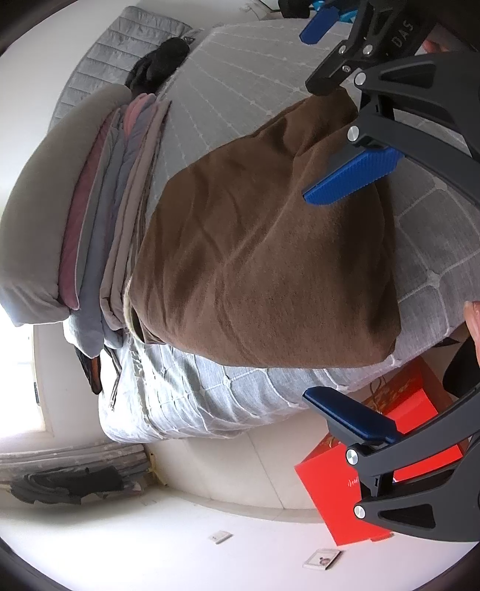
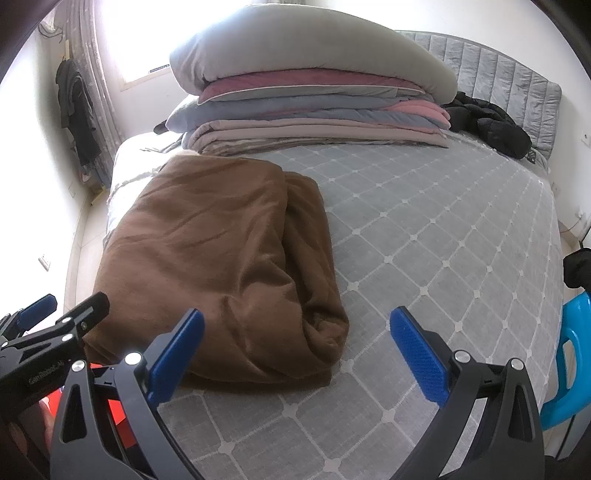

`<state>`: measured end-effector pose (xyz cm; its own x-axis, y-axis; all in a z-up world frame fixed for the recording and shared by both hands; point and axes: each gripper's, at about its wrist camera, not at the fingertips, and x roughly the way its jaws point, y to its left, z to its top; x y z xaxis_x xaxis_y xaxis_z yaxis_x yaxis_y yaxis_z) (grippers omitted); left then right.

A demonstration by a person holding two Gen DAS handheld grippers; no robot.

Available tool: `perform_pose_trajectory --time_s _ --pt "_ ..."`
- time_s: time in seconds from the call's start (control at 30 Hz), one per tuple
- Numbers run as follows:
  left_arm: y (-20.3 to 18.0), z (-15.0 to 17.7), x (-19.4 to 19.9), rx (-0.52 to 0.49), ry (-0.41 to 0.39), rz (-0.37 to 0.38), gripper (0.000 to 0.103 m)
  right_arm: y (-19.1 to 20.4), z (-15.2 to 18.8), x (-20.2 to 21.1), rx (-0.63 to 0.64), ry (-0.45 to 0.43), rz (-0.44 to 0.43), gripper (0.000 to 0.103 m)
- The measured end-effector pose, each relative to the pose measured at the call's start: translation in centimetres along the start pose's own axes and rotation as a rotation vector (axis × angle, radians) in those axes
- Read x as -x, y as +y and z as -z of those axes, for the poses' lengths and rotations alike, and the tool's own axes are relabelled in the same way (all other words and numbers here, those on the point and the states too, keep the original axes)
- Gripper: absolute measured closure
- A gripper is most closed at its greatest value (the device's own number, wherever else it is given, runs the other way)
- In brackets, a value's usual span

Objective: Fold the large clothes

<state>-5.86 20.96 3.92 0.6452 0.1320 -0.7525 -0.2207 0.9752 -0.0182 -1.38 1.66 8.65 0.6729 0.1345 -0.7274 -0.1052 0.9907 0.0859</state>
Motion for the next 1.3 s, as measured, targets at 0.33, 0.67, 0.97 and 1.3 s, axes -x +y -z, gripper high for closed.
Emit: perform_pose_trajectory --time_s 0.33,0.67,0.97,1.3 --pt "-1.0 -0.4 0.1 0.01 0.0 -0.001 0.008 0.0 0.3 0.1 0.019 0.009 0.009 0.006" --pt "-1.1 -0.3 -0.5 0.025 -0.006 -0.019 0.008 -0.4 0.4 0.1 0.009 0.01 0.005 0.006" --pt "-1.2 -0.4 -1.9 0.031 0.023 -0.01 0.008 -0.4 0.5 -0.4 0.014 0.017 0.004 0.006" --pt "-1.2 -0.5 -2.1 0.032 0.016 -0.029 0.008 0.0 0.5 -1.1 0.021 0.018 0.0 0.006"
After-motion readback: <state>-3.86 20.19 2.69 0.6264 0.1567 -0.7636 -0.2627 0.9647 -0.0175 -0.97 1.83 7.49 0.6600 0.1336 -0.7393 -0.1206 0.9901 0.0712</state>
